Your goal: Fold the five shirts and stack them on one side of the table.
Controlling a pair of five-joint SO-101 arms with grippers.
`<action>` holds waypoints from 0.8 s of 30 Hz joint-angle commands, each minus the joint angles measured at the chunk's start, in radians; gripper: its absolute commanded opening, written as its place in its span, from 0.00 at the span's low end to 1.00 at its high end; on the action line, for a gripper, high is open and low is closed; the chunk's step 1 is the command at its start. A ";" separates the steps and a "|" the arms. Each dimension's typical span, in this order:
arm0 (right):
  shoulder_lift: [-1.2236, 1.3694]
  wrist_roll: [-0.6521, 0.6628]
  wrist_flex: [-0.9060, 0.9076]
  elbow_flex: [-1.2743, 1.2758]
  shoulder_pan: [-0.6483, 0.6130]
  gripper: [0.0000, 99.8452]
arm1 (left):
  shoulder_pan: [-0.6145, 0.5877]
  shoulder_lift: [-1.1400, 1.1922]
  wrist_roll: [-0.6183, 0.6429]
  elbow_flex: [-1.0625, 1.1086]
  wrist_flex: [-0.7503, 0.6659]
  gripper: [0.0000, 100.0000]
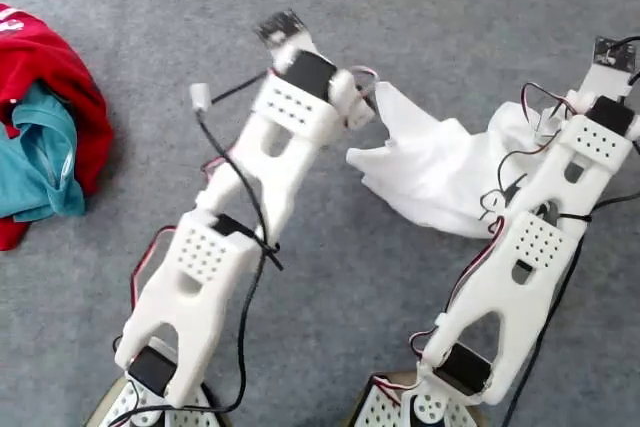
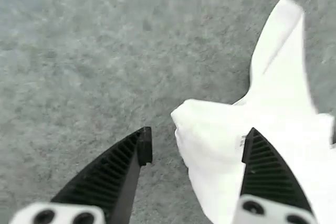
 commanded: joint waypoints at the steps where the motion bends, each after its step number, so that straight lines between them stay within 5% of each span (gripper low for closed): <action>1: -0.005 -0.009 -0.025 -0.041 -0.028 0.02 | 0.025 0.034 0.011 -0.068 0.008 0.28; 24: -0.002 -0.008 -0.040 -0.039 -0.032 0.02 | 0.048 0.164 0.034 -0.067 -0.144 0.23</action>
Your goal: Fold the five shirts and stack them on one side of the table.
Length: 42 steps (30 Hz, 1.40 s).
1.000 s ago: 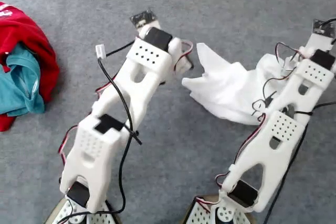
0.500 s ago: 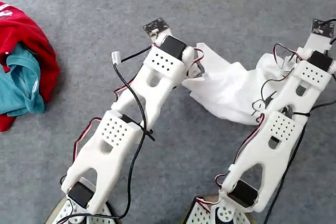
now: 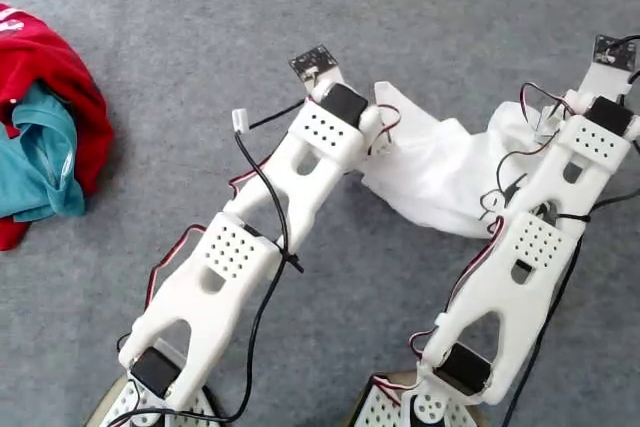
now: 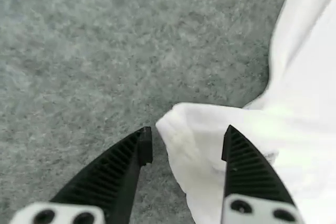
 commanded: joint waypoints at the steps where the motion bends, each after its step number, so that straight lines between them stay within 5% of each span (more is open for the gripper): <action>1: -0.007 -0.008 -0.015 -0.035 -0.029 0.02 | -0.002 -0.006 0.006 -0.045 -0.017 0.23; 16: -0.007 -0.008 -0.015 -0.035 -0.031 0.02 | -0.010 -0.006 -0.078 -0.119 -0.020 0.14; 42: -0.007 -0.008 -0.015 -0.035 -0.029 0.02 | -0.024 0.028 -0.081 -0.127 0.037 0.17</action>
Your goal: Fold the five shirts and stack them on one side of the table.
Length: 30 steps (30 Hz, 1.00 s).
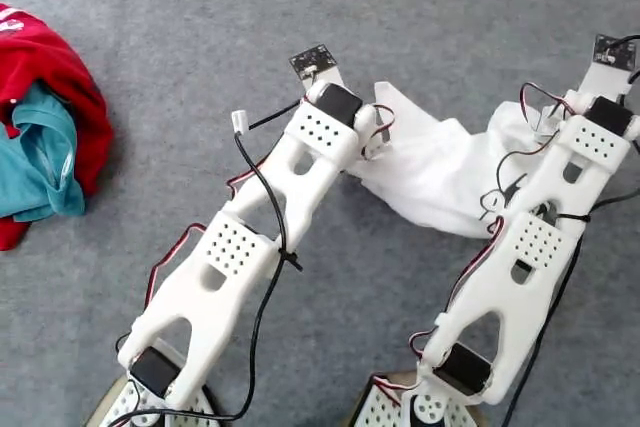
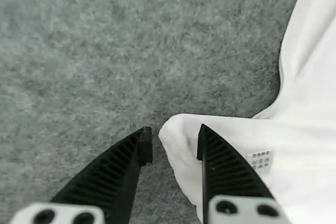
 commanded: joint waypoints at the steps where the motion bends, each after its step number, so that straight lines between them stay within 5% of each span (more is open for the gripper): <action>1: -0.007 -0.008 -0.015 -0.035 -0.029 0.02 | -0.004 -0.023 -0.015 -0.054 0.014 0.17; 8: -0.007 -0.008 -0.015 -0.035 -0.029 0.02 | 0.010 -0.018 -0.031 -0.054 0.011 0.09; 24: -0.007 -0.008 -0.015 -0.035 -0.028 0.02 | 0.059 -0.015 -0.026 -0.047 0.014 0.18; 30: -0.007 -0.008 -0.015 -0.035 -0.028 0.02 | 0.056 -0.015 -0.034 -0.047 0.006 0.07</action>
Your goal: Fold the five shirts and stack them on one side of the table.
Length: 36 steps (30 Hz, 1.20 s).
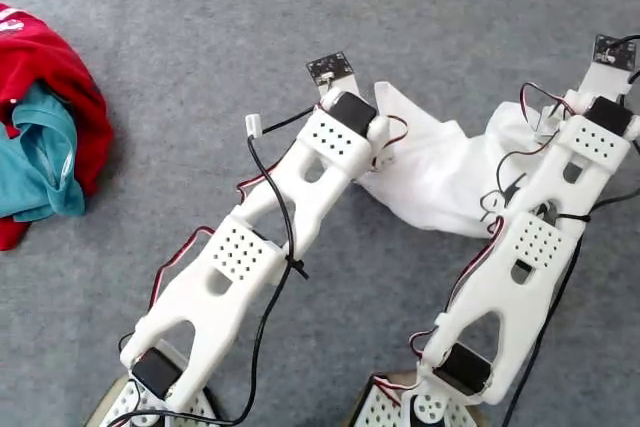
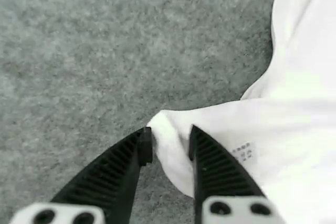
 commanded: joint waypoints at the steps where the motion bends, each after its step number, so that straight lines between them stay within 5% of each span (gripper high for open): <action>1: -0.007 -0.008 -0.015 -0.035 -0.028 0.02 | 0.010 -0.014 -0.017 -0.045 -0.002 0.07; 13: -0.007 -0.008 -0.015 -0.035 -0.029 0.02 | -0.028 -0.023 -0.074 -0.054 -0.017 0.03; 22: -0.200 -0.009 0.107 -0.031 -0.032 0.02 | -0.249 -0.109 -0.310 -0.340 0.103 0.03; 29: -0.573 -0.003 0.216 -0.035 -0.114 0.02 | -0.371 -0.457 -0.480 -0.225 0.112 0.03; 36: -0.967 0.049 0.258 -0.031 -0.218 0.02 | -0.346 -0.875 -0.651 -0.081 0.112 0.03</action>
